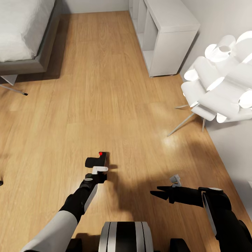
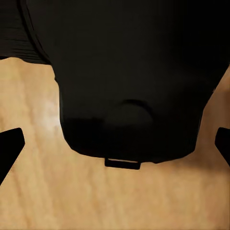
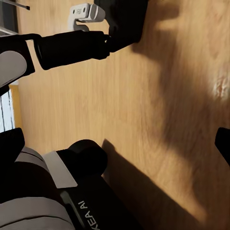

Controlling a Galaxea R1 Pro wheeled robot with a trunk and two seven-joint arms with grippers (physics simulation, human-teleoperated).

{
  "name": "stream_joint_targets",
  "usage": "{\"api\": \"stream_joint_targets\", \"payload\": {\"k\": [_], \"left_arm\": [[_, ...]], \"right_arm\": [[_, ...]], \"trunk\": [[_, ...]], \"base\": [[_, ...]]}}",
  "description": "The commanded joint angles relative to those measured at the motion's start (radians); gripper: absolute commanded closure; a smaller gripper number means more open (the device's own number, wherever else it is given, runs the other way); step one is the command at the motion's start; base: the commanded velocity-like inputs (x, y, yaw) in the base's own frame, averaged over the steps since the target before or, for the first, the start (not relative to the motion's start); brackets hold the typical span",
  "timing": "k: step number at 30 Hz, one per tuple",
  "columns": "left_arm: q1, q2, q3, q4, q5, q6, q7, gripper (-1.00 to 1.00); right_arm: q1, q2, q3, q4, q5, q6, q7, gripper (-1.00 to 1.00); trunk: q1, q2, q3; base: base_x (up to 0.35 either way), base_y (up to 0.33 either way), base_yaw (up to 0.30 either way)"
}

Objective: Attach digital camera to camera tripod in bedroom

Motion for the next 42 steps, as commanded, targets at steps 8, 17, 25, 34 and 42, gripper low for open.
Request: {"api": "stream_joint_targets", "payload": {"k": [8, 17, 25, 34, 42], "left_arm": [[0.0, -0.001, -0.004, -0.002, 0.003, 0.005, 0.007, -1.0], [0.0, -0.004, -0.004, 0.002, 0.003, 0.005, 0.007, -1.0], [0.0, -0.003, -0.004, 0.002, 0.003, 0.005, 0.007, -1.0], [0.0, -0.003, -0.004, 0.002, 0.002, 0.005, 0.007, -1.0], [0.0, -0.002, -0.005, 0.001, 0.003, 0.005, 0.007, 1.0]], "right_arm": [[-0.001, 0.0, -0.002, -0.001, 0.01, 0.008, 0.011, -1.0], [-0.001, 0.0, -0.002, -0.001, 0.009, 0.008, 0.011, -1.0], [-0.001, 0.0, -0.002, -0.001, 0.009, 0.008, 0.011, -1.0], [-0.001, -0.001, -0.002, -0.001, 0.009, 0.008, 0.011, -1.0], [-0.001, -0.001, -0.002, -0.001, 0.009, 0.008, 0.011, -1.0]], "trunk": [[0.0, 0.0, -0.001], [0.0, 0.0, -0.001], [0.0, 0.0, -0.001], [0.0, 0.0, -0.001], [0.0, 0.0, -0.001]], "base": [[0.004, 0.0, 0.0], [0.151, 0.0, 0.0], [0.045, 0.0, 0.0], [0.003, 0.0, 0.0], [0.0, 0.0, 0.0]]}}
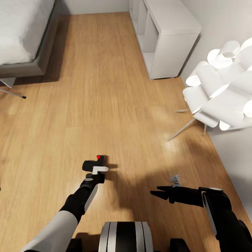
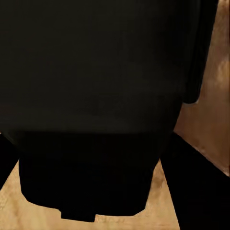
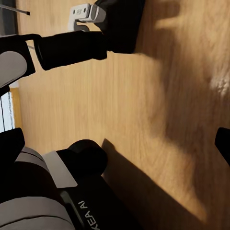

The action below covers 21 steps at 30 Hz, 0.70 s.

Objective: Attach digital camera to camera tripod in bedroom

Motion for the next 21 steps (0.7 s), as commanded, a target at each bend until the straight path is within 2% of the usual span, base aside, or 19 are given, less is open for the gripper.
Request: {"api": "stream_joint_targets", "payload": {"k": [1, 9, 11, 14, 16, 18, 19, 20, 21], "left_arm": [[0.0, 0.001, -0.003, -0.003, 0.001, 0.005, 0.006, 1.0], [0.0, -0.002, -0.002, -0.034, 0.001, 0.007, 0.009, 1.0], [0.0, -0.002, -0.002, -0.071, 0.001, 0.012, 0.013, 1.0], [0.0, -0.003, 0.0, -0.185, 0.003, 0.028, 0.017, 1.0], [0.0, -0.003, 0.0, -0.268, 0.007, 0.059, 0.017, 1.0], [0.0, -0.004, 0.001, -0.343, 0.011, 0.121, 0.017, 1.0], [0.001, -0.005, 0.0, -0.412, 0.014, 0.206, 0.017, 1.0], [0.001, -0.006, 0.0, -0.434, 0.014, 0.234, 0.017, 1.0], [0.002, -0.011, 0.001, -0.486, 0.017, 0.293, 0.016, 1.0]], "right_arm": [[-0.001, 0.0, -0.002, -0.001, 0.01, 0.008, 0.01, -1.0], [-0.001, 0.0, -0.002, -0.001, 0.01, 0.007, 0.01, -1.0], [-0.001, 0.0, -0.002, -0.001, 0.01, 0.007, 0.01, -1.0], [-0.001, 0.0, -0.002, -0.001, 0.01, 0.007, 0.01, -1.0], [-0.001, 0.0, -0.002, -0.001, 0.01, 0.007, 0.01, -1.0], [-0.001, 0.0, -0.002, -0.001, 0.01, 0.007, 0.01, -1.0], [-0.001, 0.0, -0.002, -0.001, 0.01, 0.007, 0.01, -1.0], [-0.001, 0.0, -0.002, -0.001, 0.01, 0.007, 0.01, -1.0], [-0.001, 0.0, -0.002, -0.001, 0.01, 0.006, 0.009, -1.0]], "trunk": [[0.0, 0.0, -0.001], [0.0, 0.0, -0.001], [0.0, 0.0, -0.001], [0.0, 0.0, -0.001], [0.0, 0.0, -0.001], [0.0, 0.0, -0.001], [0.0, 0.0, -0.001], [0.0, 0.0, -0.001], [0.0, 0.0, -0.001]], "base": [[0.0, 0.0, 0.0], [0.0, 0.0, 0.0], [0.0, 0.0, 0.0], [0.0, 0.0, 0.0], [0.0, 0.0, 0.0], [0.0, 0.0, 0.0], [0.0, 0.0, 0.0], [0.0, 0.0, 0.0], [0.0, 0.0, 0.0]]}}
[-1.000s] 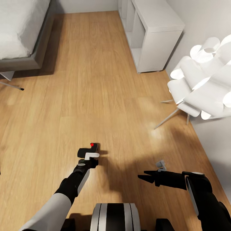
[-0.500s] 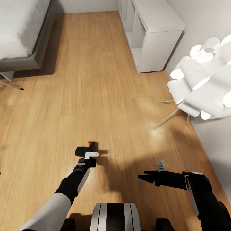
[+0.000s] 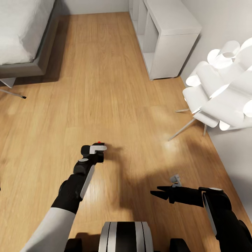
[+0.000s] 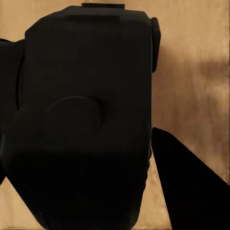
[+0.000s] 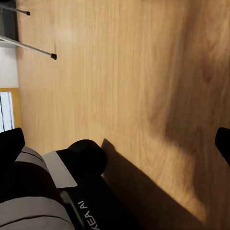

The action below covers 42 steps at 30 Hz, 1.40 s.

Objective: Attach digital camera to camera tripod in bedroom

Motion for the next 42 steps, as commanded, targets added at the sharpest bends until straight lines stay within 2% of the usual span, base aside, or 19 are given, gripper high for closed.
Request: {"api": "stream_joint_targets", "payload": {"k": [1, 4, 8, 27, 34, 36, 39, 40, 41, 42], "left_arm": [[0.0, -0.004, -0.001, -0.028, 0.003, 0.032, 0.005, 1.0], [0.002, -0.016, -0.001, -0.094, 0.011, 0.1, 0.005, 1.0], [0.002, -0.022, -0.001, -0.118, 0.017, 0.126, 0.005, 1.0], [0.014, -0.023, -0.001, -0.123, 0.016, 0.133, 0.005, 1.0], [0.015, -0.023, -0.001, -0.128, 0.016, 0.133, 0.004, 1.0], [0.015, -0.023, -0.001, -0.136, 0.026, 0.133, 0.001, 1.0], [0.015, -0.02, 0.001, -0.159, 0.088, 0.133, -0.006, 1.0], [0.015, -0.016, 0.002, -0.173, 0.148, 0.133, -0.013, 1.0], [0.015, -0.014, 0.003, -0.179, 0.184, 0.132, -0.018, 1.0], [0.015, -0.003, 0.004, -0.191, 0.266, 0.131, -0.029, 1.0]], "right_arm": [[-0.001, 0.0, -0.001, -0.001, 0.01, 0.008, 0.01, -1.0], [-0.001, 0.0, -0.002, -0.001, 0.01, 0.008, 0.01, -1.0], [-0.001, 0.0, -0.002, -0.002, 0.01, 0.008, 0.01, -1.0], [-0.001, -0.001, -0.003, -0.002, 0.01, 0.008, 0.01, -1.0], [-0.001, -0.002, -0.003, -0.003, 0.01, 0.008, 0.01, -1.0], [-0.001, -0.002, -0.003, -0.003, 0.01, 0.008, 0.01, -1.0], [-0.001, -0.003, -0.004, -0.003, 0.01, 0.008, 0.01, -1.0], [-0.001, -0.003, -0.011, -0.003, 0.01, 0.008, 0.01, -1.0], [-0.001, -0.003, -0.016, -0.003, 0.009, 0.008, 0.01, -1.0], [-0.001, -0.003, -0.029, -0.003, 0.009, 0.008, 0.01, -1.0]], "trunk": [[0.0, 0.0, -0.001], [0.0, 0.0, -0.001], [0.0, 0.0, -0.001], [0.0, 0.0, -0.001], [-0.003, 0.001, 0.026], [-0.004, 0.002, 0.034], [-0.005, 0.003, 0.046], [-0.006, 0.003, 0.05], [-0.006, 0.003, 0.053], [-0.007, 0.003, 0.057]], "base": [[0.0, 0.0, 0.0], [0.0, 0.0, 0.0], [0.0, 0.0, 0.0], [0.0, 0.0, 0.0], [0.0, 0.0, 0.0], [0.0, 0.0, 0.0], [0.0, 0.0, 0.0], [0.0, 0.0, 0.0], [0.0, 0.0, 0.0], [0.0, 0.0, 0.0]]}}
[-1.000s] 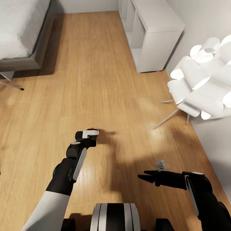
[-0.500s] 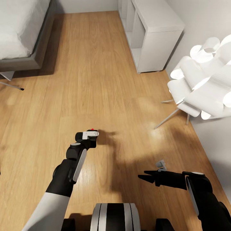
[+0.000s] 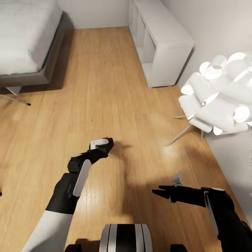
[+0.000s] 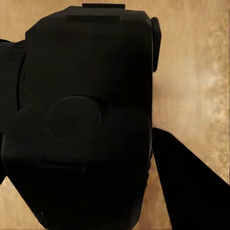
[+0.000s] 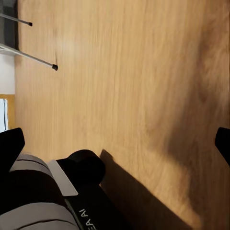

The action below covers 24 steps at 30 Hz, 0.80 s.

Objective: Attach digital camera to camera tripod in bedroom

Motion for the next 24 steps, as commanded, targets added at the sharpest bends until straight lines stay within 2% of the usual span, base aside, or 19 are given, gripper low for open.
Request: {"api": "stream_joint_targets", "payload": {"k": [1, 3, 5, 6, 7, 8, 10, 11, 14, 15, 21, 24], "left_arm": [[0.0, 0.01, 0.0, -0.007, 0.048, 0.005, 0.001, 1.0], [0.0, 0.038, 0.001, -0.015, 0.141, 0.003, -0.018, 1.0], [0.0, 0.118, 0.001, -0.023, 0.337, -0.001, -0.085, 1.0], [0.0, 0.183, 0.001, -0.021, 0.484, -0.004, -0.166, 1.0], [0.0, 0.206, 0.001, -0.019, 0.53, -0.005, -0.197, 1.0], [-0.001, 0.247, 0.001, -0.013, 0.612, -0.008, -0.263, 1.0], [-0.002, 0.284, 0.001, -0.005, 0.679, -0.009, -0.332, 1.0], [-0.002, 0.323, 0.001, 0.008, 0.731, -0.011, -0.427, 1.0], [-0.002, 0.37, 0.001, 0.032, 0.779, -0.017, -0.55, 1.0], [-0.002, 0.396, 0.001, 0.055, 0.803, -0.031, -0.616, 1.0], [0.0, 0.417, 0.001, 0.1, 0.822, -0.092, -0.674, 1.0], [0.01, 0.42, 0.001, 0.119, 0.825, -0.128, -0.683, 1.0]], "right_arm": [[-0.001, 0.0, -0.008, -0.001, 0.01, 0.008, 0.01, -1.0], [-0.001, 0.0, -0.019, -0.001, 0.01, 0.008, 0.011, -1.0], [-0.001, -0.001, -0.032, -0.001, 0.01, 0.008, 0.011, -1.0], [-0.001, -0.001, -0.037, -0.001, 0.01, 0.008, 0.011, -1.0], [-0.001, -0.001, -0.038, -0.001, 0.01, 0.008, 0.011, -1.0], [-0.001, -0.001, -0.039, -0.002, 0.01, 0.008, 0.011, -1.0], [-0.001, -0.001, -0.04, -0.002, 0.01, 0.008, 0.011, -1.0], [-0.001, -0.001, -0.04, -0.002, 0.01, 0.008, 0.012, -1.0], [-0.001, -0.001, -0.04, -0.002, 0.01, 0.008, 0.012, -1.0], [-0.001, -0.001, -0.04, -0.002, 0.01, 0.008, 0.012, -1.0], [-0.001, -0.002, -0.04, -0.003, 0.01, 0.008, 0.011, -1.0], [-0.001, -0.002, -0.04, -0.003, 0.011, 0.008, 0.011, -1.0]], "trunk": [[-0.001, 0.0, 0.003], [-0.001, 0.0, 0.011], [-0.002, 0.001, 0.019], [-0.003, 0.001, 0.023], [-0.003, 0.001, 0.027], [-0.004, 0.002, 0.03], [-0.005, 0.002, 0.038], [-0.005, 0.002, 0.042], [-0.006, 0.003, 0.054], [-0.007, 0.003, 0.058], [-0.01, 0.005, 0.081], [-0.011, 0.005, 0.092]], "base": [[0.0, 0.0, 0.0], [0.0, 0.0, 0.0], [0.0, 0.0, 0.0], [0.0, 0.0, 0.0], [0.0, 0.0, 0.0], [0.0, 0.0, 0.0], [0.0, 0.0, 0.0], [0.0, 0.0, 0.0], [0.0, 0.0, 0.0], [0.0, 0.0, 0.0], [0.0, 0.0, 0.0], [0.0, 0.0, 0.0]]}}
